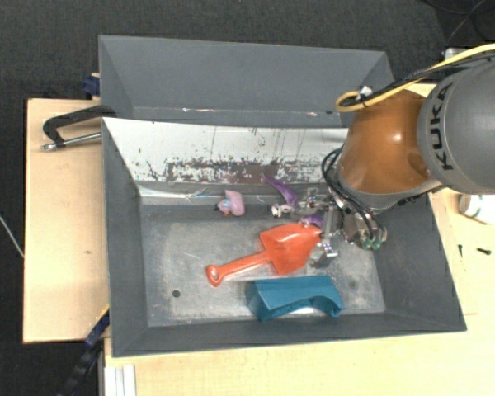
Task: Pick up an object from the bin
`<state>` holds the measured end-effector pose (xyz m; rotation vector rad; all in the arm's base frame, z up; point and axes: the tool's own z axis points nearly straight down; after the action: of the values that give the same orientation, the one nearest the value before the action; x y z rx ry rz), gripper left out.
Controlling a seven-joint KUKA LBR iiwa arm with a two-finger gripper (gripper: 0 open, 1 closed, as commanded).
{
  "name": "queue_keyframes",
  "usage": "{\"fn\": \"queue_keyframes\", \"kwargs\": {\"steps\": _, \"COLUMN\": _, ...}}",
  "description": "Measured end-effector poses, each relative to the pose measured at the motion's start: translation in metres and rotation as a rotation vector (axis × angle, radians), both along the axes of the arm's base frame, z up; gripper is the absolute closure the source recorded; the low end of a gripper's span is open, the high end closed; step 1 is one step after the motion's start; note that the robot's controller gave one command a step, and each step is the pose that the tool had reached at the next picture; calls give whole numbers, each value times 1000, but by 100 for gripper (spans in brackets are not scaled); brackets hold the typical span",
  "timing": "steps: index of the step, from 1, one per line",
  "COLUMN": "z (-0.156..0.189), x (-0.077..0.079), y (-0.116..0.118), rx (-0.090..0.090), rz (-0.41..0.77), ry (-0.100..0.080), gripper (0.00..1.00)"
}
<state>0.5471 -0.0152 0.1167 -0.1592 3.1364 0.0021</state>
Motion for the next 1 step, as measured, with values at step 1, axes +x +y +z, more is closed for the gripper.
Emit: {"fn": "queue_keyframes", "kwargs": {"steps": 1, "z": -30, "x": -3, "y": -4, "rx": 0, "rz": -139, "ry": -4, "gripper": 0}}
